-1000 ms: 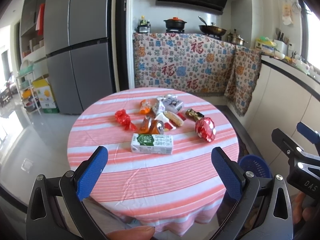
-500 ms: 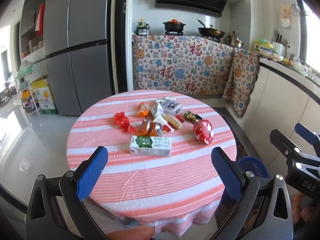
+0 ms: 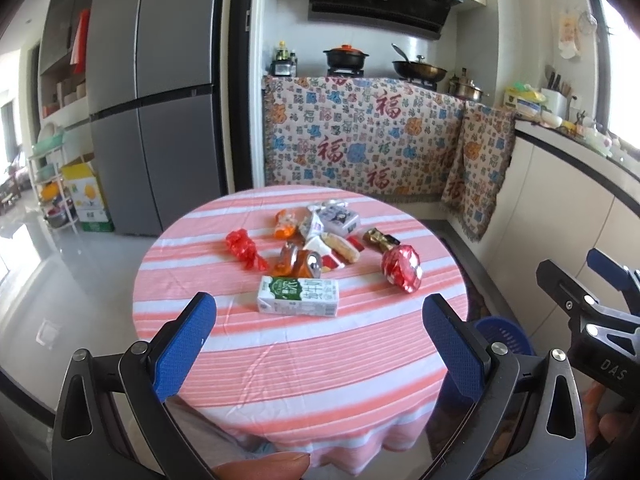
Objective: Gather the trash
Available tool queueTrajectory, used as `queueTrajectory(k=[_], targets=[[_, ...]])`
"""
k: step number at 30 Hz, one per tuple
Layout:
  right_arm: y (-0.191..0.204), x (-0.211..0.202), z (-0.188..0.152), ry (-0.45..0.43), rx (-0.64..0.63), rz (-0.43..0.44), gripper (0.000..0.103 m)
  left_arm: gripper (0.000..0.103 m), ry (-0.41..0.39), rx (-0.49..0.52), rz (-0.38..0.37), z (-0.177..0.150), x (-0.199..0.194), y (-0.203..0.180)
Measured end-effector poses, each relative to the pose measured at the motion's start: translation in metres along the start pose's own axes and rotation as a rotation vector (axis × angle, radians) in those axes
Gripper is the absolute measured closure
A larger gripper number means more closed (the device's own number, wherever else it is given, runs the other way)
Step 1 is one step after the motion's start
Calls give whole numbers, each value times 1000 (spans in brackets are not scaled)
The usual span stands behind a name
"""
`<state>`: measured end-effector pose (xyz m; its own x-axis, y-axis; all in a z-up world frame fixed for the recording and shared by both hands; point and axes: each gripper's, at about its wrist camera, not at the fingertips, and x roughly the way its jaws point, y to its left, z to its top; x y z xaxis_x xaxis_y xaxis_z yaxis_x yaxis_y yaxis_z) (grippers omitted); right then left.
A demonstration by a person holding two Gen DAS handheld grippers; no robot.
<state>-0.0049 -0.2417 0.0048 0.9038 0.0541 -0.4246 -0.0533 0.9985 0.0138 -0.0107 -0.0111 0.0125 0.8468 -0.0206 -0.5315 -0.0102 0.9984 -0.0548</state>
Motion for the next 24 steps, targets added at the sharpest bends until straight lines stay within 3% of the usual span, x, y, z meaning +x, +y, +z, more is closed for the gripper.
queueTrajectory(k=[24], targets=[[2, -16, 7, -40, 3, -7, 0, 0, -48, -14, -9, 3, -19, 4]])
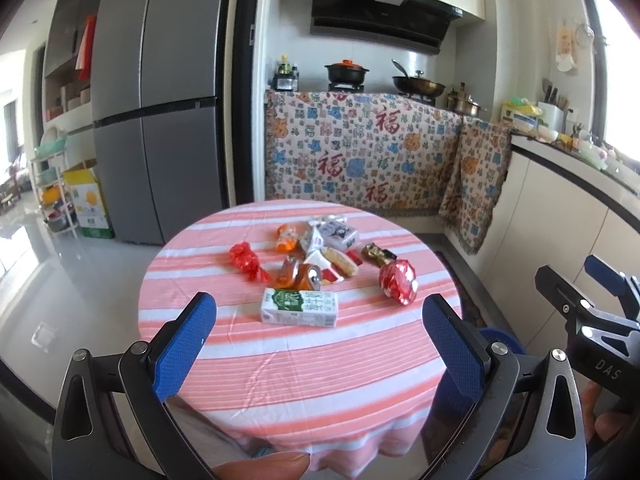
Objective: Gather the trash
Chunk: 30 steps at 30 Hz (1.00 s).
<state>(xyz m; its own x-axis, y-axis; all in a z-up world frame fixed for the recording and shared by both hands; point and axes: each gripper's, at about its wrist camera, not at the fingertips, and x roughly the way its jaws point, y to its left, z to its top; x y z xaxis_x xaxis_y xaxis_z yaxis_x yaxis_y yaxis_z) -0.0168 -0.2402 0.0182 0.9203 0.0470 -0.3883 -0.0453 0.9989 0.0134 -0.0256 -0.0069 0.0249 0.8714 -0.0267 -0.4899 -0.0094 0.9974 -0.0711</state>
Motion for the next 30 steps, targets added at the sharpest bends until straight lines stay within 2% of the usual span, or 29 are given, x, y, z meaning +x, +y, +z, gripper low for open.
queueTrajectory(k=[20, 26, 30], targets=[[4, -15, 5, -39, -14, -2, 0, 0, -42, -12, -6, 0, -18, 5], [6, -9, 0, -25, -22, -2, 0, 0, -17, 6, -10, -4, -3, 6], [5, 2, -4, -1, -22, 1, 0, 0, 0, 38, -59, -9, 22, 15]])
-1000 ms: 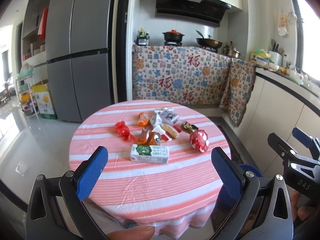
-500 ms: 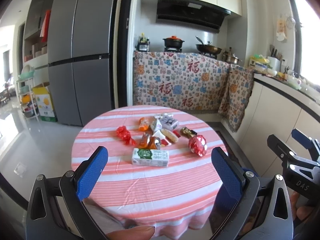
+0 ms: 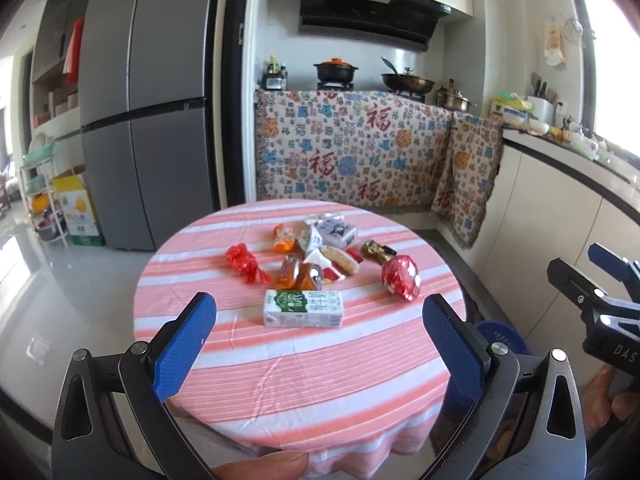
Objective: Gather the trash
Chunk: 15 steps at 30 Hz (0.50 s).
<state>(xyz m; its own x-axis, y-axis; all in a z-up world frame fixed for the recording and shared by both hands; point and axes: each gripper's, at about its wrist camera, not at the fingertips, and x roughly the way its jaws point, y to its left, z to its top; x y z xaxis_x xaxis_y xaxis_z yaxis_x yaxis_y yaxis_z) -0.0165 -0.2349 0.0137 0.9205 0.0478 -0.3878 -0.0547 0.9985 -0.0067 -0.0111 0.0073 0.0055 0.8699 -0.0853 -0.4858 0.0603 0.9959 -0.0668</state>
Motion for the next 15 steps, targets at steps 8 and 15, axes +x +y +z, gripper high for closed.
queueTrajectory(k=[8, 15], targets=[[-7, 32, -18, 93, 26, 10, 0, 0, 175, 100, -216, -17, 98, 30], [-4, 47, -27, 144, 26, 30, 0, 0, 298, 202, -226, -36, 178, 43]])
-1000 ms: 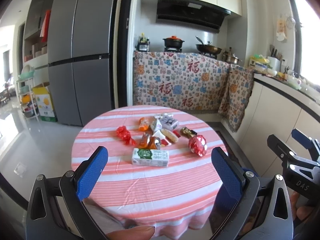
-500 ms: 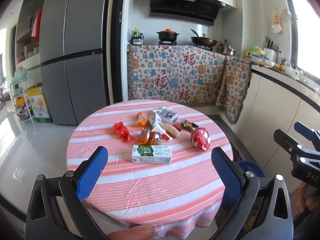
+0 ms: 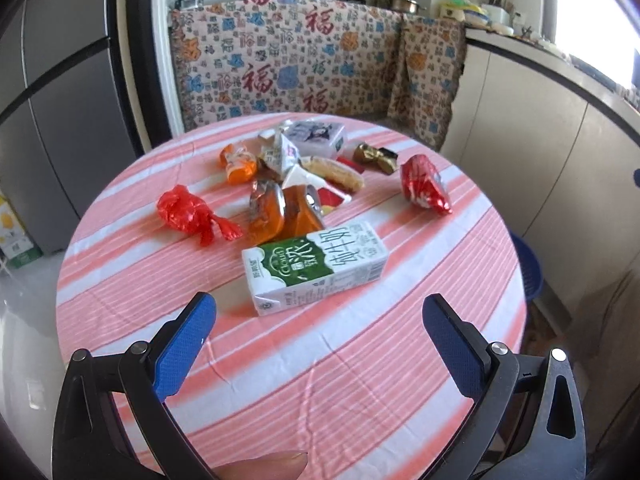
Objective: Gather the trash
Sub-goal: 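Grasp the green milk carton with the left tool while the right tool grasps the red Coke can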
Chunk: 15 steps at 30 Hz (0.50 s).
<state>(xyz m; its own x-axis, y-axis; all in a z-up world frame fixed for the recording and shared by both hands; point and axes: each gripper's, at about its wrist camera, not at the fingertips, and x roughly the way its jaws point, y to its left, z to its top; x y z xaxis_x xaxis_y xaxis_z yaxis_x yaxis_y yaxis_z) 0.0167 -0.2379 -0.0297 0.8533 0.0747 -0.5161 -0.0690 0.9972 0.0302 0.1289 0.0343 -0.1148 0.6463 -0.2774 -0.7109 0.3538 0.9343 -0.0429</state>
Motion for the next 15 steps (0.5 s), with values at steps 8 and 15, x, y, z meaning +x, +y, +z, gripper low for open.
queueTrajectory(k=[8, 15], targets=[[-1, 4, -1, 19, 2, 0, 0, 0, 100, -18, -98, 7, 68, 46], [-1, 16, -7, 63, 5, -3, 0, 0, 80, 57, -214, 25, 84, 33]])
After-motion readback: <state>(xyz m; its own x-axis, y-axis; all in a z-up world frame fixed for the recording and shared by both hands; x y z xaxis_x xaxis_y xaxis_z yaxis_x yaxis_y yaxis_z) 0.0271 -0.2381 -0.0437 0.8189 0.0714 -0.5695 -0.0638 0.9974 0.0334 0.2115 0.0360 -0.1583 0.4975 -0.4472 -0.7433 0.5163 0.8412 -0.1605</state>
